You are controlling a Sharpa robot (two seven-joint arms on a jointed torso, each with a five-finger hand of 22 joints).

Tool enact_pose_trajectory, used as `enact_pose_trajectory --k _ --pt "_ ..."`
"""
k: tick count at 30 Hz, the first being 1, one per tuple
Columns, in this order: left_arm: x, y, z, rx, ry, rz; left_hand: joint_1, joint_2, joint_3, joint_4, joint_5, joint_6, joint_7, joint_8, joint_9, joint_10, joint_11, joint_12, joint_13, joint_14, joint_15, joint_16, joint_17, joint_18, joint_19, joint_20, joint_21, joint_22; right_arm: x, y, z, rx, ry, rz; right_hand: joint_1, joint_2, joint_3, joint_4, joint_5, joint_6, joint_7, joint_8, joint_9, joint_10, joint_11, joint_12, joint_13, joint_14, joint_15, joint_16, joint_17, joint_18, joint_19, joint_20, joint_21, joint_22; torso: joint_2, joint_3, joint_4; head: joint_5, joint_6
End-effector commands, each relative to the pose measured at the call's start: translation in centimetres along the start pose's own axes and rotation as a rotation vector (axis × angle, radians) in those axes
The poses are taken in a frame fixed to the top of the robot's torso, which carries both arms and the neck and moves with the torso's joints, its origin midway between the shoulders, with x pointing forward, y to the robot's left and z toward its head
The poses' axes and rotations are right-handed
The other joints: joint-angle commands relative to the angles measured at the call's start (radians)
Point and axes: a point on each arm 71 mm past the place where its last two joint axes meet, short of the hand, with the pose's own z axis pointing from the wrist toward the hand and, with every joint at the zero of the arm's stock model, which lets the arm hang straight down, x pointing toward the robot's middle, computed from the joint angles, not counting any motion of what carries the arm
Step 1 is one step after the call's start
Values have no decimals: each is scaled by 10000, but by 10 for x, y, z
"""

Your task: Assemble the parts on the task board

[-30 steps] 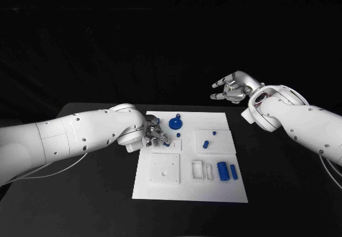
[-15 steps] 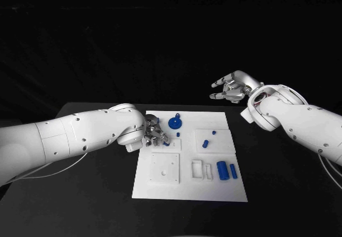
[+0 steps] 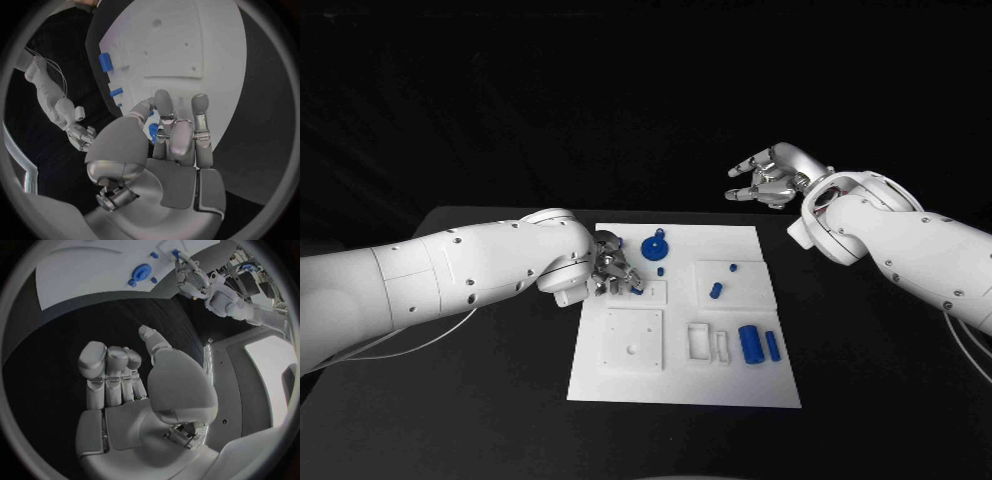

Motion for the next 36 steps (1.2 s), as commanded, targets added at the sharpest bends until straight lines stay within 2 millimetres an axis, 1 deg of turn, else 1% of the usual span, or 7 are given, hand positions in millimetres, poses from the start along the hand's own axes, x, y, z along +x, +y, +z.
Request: enact_pose_trajectory --k 1,4,11,18,23,30,36 --pt "9 4 2 -225 438 279 -42 -3 66 -141 73 1639 -1204 104 9680 387 -232 50 32 24 -100 26 15 60 58 24 -12 184 2 0 0 -5 134 -30 -82 -9 56 21 36 45 -3 -13 12 -39 -12 -46 -1 -48 -9 -40 -16 135 427 19 -43 1079 -1 0 0 -11 -7" --pt "9 4 2 -246 422 290 -36 -8 67 -149 75 1653 -1209 94 9731 388 -234 50 66 26 -100 36 39 64 57 29 -7 185 2 -1 0 5 135 -31 -85 -16 55 18 57 44 -3 -14 12 -37 -13 -43 2 -48 -10 -46 -21 135 428 19 -44 1079 -4 -3 1 -7 -23" --pt "10 3 2 -265 460 369 -71 85 111 -111 113 1697 -1217 84 9867 388 -235 74 182 38 -93 77 124 93 54 57 22 187 2 -1 0 25 131 -37 -92 -21 55 16 112 44 -4 -11 13 -36 -14 -40 4 -46 -10 -51 -25 135 429 18 -48 1078 -4 0 -2 13 -36" --pt "10 3 1 -268 499 383 -435 231 286 -79 195 1716 -1216 64 9991 392 -229 73 269 37 -87 92 132 96 41 62 47 185 2 -2 0 34 127 -50 -79 -17 83 -4 197 46 -2 -13 12 -45 -15 -55 -6 -51 -11 -66 -37 134 427 18 -55 1078 -3 -5 -4 20 -36" --pt "11 3 2 -272 537 376 -459 231 301 -90 193 1716 -1215 62 9999 395 -231 65 271 38 -85 92 133 95 40 61 48 185 3 -2 0 40 139 -63 -81 -25 102 -19 245 45 -3 -15 12 -44 -18 -53 -4 -51 -13 -65 -34 135 427 16 -64 1076 -2 0 -2 22 -39" --pt "11 3 2 -248 619 349 -686 335 371 -45 197 1725 -1214 42 10018 387 -211 67 299 34 -87 82 99 83 33 52 49 183 4 -3 0 51 161 -78 -91 -28 133 -37 318 51 -2 -13 12 -45 -19 -56 -6 -51 -14 -70 -38 133 427 15 -63 1077 -3 -2 -3 28 -49" --pt "11 2 3 -239 594 324 -665 323 404 -122 140 1719 -1211 34 10014 387 -210 41 293 25 -89 60 45 80 27 51 42 181 5 -3 0 53 172 -100 -92 -32 167 -59 361 51 1 -13 12 -49 -20 -59 -7 -51 -15 -69 -36 133 427 14 -67 1077 0 4 -6 32 -34"
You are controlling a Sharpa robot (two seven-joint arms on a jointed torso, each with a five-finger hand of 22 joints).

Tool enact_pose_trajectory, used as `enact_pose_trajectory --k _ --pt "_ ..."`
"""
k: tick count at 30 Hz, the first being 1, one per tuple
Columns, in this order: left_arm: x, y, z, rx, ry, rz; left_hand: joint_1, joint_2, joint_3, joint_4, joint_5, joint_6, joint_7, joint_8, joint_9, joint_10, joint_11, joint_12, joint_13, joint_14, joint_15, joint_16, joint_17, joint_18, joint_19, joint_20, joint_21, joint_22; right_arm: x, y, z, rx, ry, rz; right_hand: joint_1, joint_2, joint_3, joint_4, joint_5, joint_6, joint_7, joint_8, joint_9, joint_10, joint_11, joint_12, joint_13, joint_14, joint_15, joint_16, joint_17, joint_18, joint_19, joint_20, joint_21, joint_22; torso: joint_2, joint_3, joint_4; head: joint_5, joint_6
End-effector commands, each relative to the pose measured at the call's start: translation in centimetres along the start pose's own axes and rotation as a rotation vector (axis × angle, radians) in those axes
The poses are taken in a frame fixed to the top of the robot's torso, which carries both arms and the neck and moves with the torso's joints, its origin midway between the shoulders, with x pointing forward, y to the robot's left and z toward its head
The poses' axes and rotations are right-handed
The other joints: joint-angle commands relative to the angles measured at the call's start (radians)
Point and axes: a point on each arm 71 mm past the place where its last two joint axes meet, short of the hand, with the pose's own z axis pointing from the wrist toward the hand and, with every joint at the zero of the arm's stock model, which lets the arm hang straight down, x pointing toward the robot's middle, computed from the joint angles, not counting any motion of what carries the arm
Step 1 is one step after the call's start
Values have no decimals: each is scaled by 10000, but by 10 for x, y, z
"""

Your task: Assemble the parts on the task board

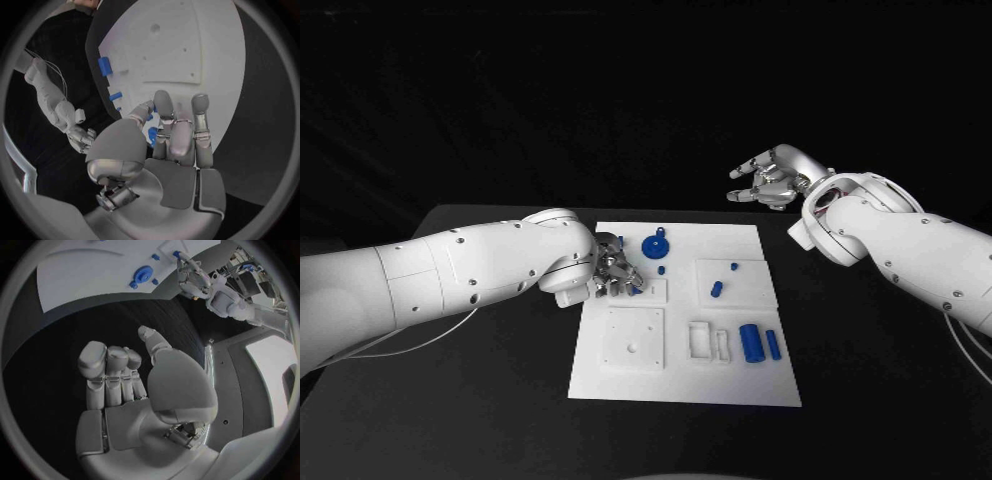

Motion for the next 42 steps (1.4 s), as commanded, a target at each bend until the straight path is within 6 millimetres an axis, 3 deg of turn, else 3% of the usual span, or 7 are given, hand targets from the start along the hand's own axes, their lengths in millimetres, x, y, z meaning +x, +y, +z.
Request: enact_pose_trajectory --k 1,18,28,33,38,41,42 --pt "6 2 2 -163 349 128 24 49 375 -163 -25 1717 -1211 0 5880 387 -210 -20 8 13 -102 20 -14 81 -5 15 41 186 1 0 0 -50 111 -99 -92 -32 44 9 63 52 2 -13 12 -49 -20 -59 -8 -51 -15 -62 -12 134 427 14 -59 1076 2 3 -3 3 17" --pt "3 0 6 -236 407 226 169 40 325 -244 -130 1691 -1200 -5 5851 388 -205 -50 -12 8 -100 -10 -88 84 -12 19 20 185 4 -2 -1 3 170 -103 -118 -44 125 -32 95 52 1 -14 11 -56 -22 -70 -15 -53 -17 -71 -19 133 424 12 -69 1074 9 2 -16 -18 48" --pt "3 1 7 -326 621 392 220 36 311 -295 -144 1679 -1196 -6 5840 388 -203 -63 -21 7 -99 -13 -103 80 -20 19 13 187 5 -4 -1 51 207 -109 -132 -48 164 -64 95 56 2 -14 11 -59 -21 -74 -16 -59 -17 -80 -25 132 422 13 -72 1075 -2 -4 8 -56 24" --pt "3 1 7 -343 628 635 297 26 182 -289 -495 1649 -1185 -18 5795 387 -193 -112 -48 -10 -91 -62 -204 67 -41 19 -13 184 5 -4 -2 58 213 -110 -132 -48 164 -64 95 56 2 -14 11 -59 -21 -74 -16 -59 -17 -80 -25 132 422 13 -72 1075 -2 -11 14 -76 24" --pt "1 1 7 -306 362 835 374 -10 -115 -120 -1321 1550 -1167 -59 5688 388 -183 -263 -140 -46 -84 -212 -498 51 -45 16 -84 170 5 -5 -2 64 217 -110 -132 -48 164 -64 95 56 2 -14 11 -59 -21 -74 -16 -59 -17 -80 -25 132 422 13 -72 1075 -2 -16 13 -78 34" --pt "-1 1 8 -269 144 785 329 -198 -460 77 -2049 1421 -1147 -99 5543 387 -162 -506 -332 -150 -72 -425 -891 40 -79 21 -170 152 5 -5 -2 73 221 -111 -157 -52 163 -66 98 53 1 -14 11 -59 -20 -75 -17 -58 -16 -82 -27 132 421 13 -77 1073 -5 -18 10 -85 23" --pt "-1 2 8 -258 74 760 428 -279 -608 196 -2079 1366 -1125 -85 5355 388 -146 -648 -467 -179 -69 -555 -1088 32 -93 23 -260 132 5 -5 -2 77 221 -112 -157 -52 163 -66 98 53 1 -14 11 -59 -20 -75 -17 -58 -16 -82 -27 132 421 13 -77 1073 -6 -21 13 -89 23"
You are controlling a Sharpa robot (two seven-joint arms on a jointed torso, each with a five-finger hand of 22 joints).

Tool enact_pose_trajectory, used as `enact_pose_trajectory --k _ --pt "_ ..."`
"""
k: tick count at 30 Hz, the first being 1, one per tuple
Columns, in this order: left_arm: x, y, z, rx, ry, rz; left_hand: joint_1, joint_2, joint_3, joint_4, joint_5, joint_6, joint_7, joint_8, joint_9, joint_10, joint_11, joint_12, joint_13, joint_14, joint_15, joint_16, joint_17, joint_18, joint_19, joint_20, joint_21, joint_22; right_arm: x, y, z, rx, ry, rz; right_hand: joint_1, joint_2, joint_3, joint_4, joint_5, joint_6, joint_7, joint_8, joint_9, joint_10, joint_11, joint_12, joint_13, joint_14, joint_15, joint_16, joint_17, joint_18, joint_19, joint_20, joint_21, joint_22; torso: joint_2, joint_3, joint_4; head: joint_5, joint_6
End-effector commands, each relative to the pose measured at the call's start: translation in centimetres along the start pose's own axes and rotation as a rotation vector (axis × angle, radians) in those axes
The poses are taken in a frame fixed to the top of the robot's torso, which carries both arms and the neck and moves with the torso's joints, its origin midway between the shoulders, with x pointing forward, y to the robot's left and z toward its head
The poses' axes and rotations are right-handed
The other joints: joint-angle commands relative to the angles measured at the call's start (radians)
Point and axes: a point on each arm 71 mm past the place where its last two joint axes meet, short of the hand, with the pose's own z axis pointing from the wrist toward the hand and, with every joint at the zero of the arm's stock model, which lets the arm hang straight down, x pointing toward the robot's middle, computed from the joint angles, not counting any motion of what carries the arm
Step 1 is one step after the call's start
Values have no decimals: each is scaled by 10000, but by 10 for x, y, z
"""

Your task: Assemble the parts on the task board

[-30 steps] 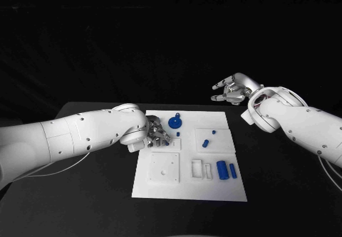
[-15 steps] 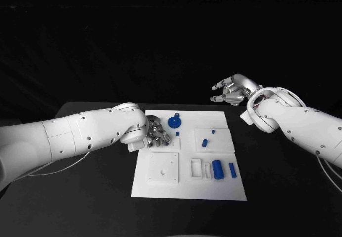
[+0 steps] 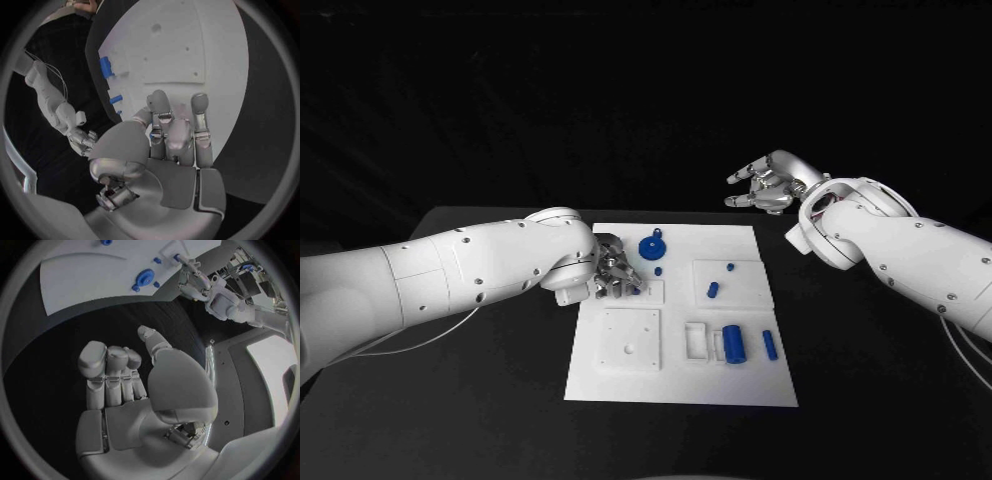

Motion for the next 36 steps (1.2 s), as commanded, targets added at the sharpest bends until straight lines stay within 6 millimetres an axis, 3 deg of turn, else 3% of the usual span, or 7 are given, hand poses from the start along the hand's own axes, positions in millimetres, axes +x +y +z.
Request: enact_pose_trajectory --k 1,7,10,15,25,31,36 --pt "0 7 2 -290 -249 318 55 -328 -336 262 -190 -126 35 -52 -355 474 40 -196 -237 -116 7 -225 -364 -3 -65 11 -184 132 1 0 0 -34 120 -97 -104 1 38 3 49 53 1 -14 11 -59 -21 -38 -9 -59 -17 -41 -8 134 421 13 -38 1074 -2 -1 2 -11 -8" --pt "-3 10 1 -286 -561 101 91 -804 -558 879 -331 -470 148 -59 -1340 472 120 -742 -565 -382 12 -813 -1275 -110 -92 -58 -546 106 1 -2 -1 -3 115 -103 -138 -2 20 25 70 47 1 -14 11 -62 -20 -46 -15 -62 -15 -52 -18 138 418 13 -69 1066 -2 3 -3 -11 -6" --pt "-3 11 1 -278 -648 3 251 -1081 -498 1337 -387 -466 164 -48 -1993 477 128 -793 -577 -361 9 -903 -1389 -152 -11 -74 -756 143 1 -2 -1 6 119 -102 -138 -2 20 25 70 47 1 -14 11 -62 -20 -46 -15 -62 -15 -52 -18 138 418 13 -69 1066 -1 4 -6 -12 -8" --pt "-3 11 0 -244 -690 -112 279 -1279 -475 1648 -478 -423 161 -36 -2046 473 122 -770 -571 -359 6 -888 -1365 -168 46 -80 -851 173 2 -2 -1 12 146 -92 -124 -7 22 29 208 42 2 -13 12 -71 -23 -62 -26 -65 -18 -66 -30 139 418 12 -80 1064 2 1 -7 -18 -4" --pt "-3 13 -2 -155 -794 -294 290 -1933 -151 2652 -1422 -265 156 -27 -1981 476 115 -706 -576 -319 0 -827 -1279 -167 100 -83 -903 181 5 -4 -2 37 185 -70 -157 -25 65 37 356 40 3 -13 11 -73 -25 -67 -30 -62 -21 -64 -28 137 420 8 -84 1065 3 0 -9 -35 21" --pt "-4 13 -2 -98 -833 -425 317 -2477 -149 3476 -2048 -187 179 -33 -1994 478 124 -726 -601 -329 3 -860 -1322 -165 111 -81 -938 181 6 -4 -2 81 170 -61 -176 -24 74 51 360 37 4 -15 11 -81 -25 -81 -40 -68 -21 -76 -38 137 420 8 -92 1063 -4 10 -3 -20 36" --pt "-4 14 -3 -36 -841 -656 134 -2619 -235 3604 -2195 -179 186 -38 -2013 476 128 -732 -607 -332 0 -872 -1335 -165 112 -84 -946 180 7 -5 -2 105 161 -51 -185 -30 86 58 380 38 3 -13 12 -82 -26 -89 -47 -71 -21 -90 -50 139 417 8 -115 1058 1 16 -5 -16 39"
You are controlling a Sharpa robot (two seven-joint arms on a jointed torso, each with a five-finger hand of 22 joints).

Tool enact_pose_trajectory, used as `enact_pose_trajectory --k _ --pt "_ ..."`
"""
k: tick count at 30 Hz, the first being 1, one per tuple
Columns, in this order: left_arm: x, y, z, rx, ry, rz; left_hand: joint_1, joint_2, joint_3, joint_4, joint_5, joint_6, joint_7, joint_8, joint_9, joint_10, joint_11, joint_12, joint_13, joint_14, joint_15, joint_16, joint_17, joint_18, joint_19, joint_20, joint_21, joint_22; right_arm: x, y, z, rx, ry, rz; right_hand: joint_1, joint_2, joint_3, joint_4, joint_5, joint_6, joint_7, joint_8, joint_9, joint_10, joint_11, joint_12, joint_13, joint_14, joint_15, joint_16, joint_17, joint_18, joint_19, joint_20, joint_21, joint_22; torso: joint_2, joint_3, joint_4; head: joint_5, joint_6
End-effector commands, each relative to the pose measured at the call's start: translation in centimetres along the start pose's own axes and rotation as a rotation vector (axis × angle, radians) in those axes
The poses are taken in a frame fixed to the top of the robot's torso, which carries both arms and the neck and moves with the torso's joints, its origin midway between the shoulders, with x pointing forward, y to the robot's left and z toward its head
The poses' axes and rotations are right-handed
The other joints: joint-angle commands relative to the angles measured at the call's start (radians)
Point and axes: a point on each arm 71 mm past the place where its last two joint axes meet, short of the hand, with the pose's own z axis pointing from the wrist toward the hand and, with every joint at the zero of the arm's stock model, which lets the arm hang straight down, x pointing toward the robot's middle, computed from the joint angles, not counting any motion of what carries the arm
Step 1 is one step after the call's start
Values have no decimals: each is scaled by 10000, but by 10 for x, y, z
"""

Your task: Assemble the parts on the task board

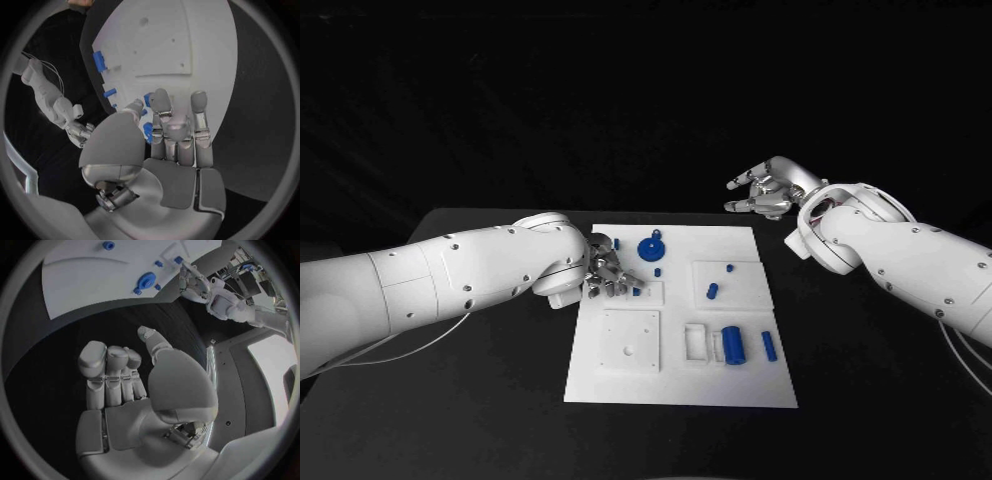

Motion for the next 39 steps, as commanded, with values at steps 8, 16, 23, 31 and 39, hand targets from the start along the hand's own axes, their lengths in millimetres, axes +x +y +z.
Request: enact_pose_trajectory --k 8,16,23,31,39 --pt "-3 1 -1 91 6 -941 -415 -218 -1252 125 -119 -68 47 -22 -250 475 66 -40 -79 -72 -31 -94 -103 -230 49 -75 -81 170 3 0 1 80 34 -47 -129 -33 109 34 201 40 3 -15 11 -48 8 -57 -21 -73 -23 -58 -33 136 417 6 -76 1060 -21 17 -6 6 89" --pt "-16 4 -2 203 54 -1597 103 394 -1115 -139 247 -785 268 9 -1155 439 172 -1038 -386 -559 60 -953 -1125 -283 -168 -22 -508 23 4 -2 2 129 8 -43 -157 -45 137 49 222 58 -2 -10 13 -47 7 -49 -16 -75 -24 -64 -39 136 419 5 -76 1061 -22 13 6 31 232" --pt "-55 10 -3 271 -982 -2314 9 757 -1323 -638 287 -2024 757 -4 -4289 292 427 -2464 -491 -720 344 -1827 -2001 -162 -55 227 -1399 -288 3 -5 2 213 -93 -48 -173 -52 142 58 189 72 -3 -13 12 -59 7 -61 -22 -88 -23 -85 -56 139 408 6 -116 1052 6 0 -8 -21 370" --pt "-87 16 0 281 -2008 -2368 -138 -53 -2058 80 -102 -2277 888 38 -5626 373 462 -2748 -399 -623 374 -1924 -2120 -134 159 261 -1769 -323 3 -6 2 253 -178 -40 -170 -41 161 60 178 68 -2 -15 11 -61 6 -66 -26 -94 -21 -98 -68 140 404 7 -134 1048 46 -22 4 -31 427" --pt "-100 14 5 165 -2269 -1901 49 196 -2008 8 611 -2052 771 414 -5520 386 405 -2564 -224 -610 332 -1725 -2029 -159 240 231 -1891 -60 2 -5 2 245 -247 -29 -163 -42 176 54 176 60 1 -14 11 -63 8 -69 -29 -90 -23 -95 -67 140 405 6 -138 1047 113 -59 -22 56 449"
